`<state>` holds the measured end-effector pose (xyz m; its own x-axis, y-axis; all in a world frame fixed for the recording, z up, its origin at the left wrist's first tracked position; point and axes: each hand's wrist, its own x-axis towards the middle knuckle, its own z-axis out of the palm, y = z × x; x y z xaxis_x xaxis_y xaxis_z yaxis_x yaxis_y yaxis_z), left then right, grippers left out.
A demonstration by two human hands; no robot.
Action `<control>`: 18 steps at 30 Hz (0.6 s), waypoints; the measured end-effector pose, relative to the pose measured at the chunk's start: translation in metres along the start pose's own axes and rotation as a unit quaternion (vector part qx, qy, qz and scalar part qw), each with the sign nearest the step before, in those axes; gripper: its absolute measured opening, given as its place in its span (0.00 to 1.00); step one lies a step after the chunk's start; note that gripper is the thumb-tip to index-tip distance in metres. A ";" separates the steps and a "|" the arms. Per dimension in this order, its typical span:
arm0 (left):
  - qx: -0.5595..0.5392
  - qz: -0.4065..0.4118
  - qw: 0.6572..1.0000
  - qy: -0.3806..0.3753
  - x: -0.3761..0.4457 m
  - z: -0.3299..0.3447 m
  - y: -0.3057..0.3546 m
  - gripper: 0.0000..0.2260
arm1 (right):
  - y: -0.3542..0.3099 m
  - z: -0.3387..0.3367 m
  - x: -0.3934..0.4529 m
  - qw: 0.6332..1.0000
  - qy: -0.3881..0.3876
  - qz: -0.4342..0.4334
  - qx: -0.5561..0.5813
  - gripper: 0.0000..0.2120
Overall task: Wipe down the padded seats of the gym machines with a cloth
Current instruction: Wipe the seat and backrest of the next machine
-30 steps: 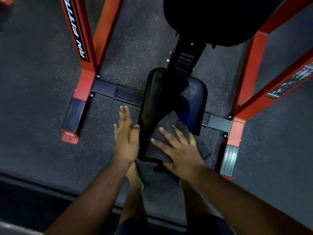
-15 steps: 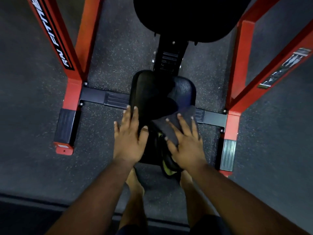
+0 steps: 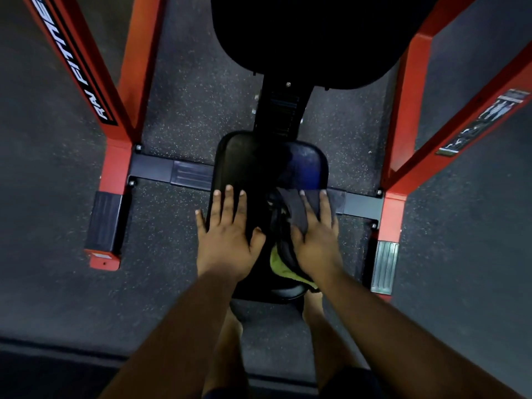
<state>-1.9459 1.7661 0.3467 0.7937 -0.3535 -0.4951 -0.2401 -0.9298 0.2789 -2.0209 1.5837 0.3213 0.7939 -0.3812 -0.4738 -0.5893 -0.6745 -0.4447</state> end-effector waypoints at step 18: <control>-0.007 0.001 1.000 0.018 0.002 0.006 -0.001 0.37 | -0.048 -0.021 0.119 0.992 -0.018 0.041 -0.118 0.30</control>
<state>-1.9472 1.7656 0.3406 0.8132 -0.3507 -0.4645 -0.2340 -0.9277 0.2908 -1.8949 1.5575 0.3020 0.7362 -0.4214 -0.5295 -0.5973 -0.7724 -0.2158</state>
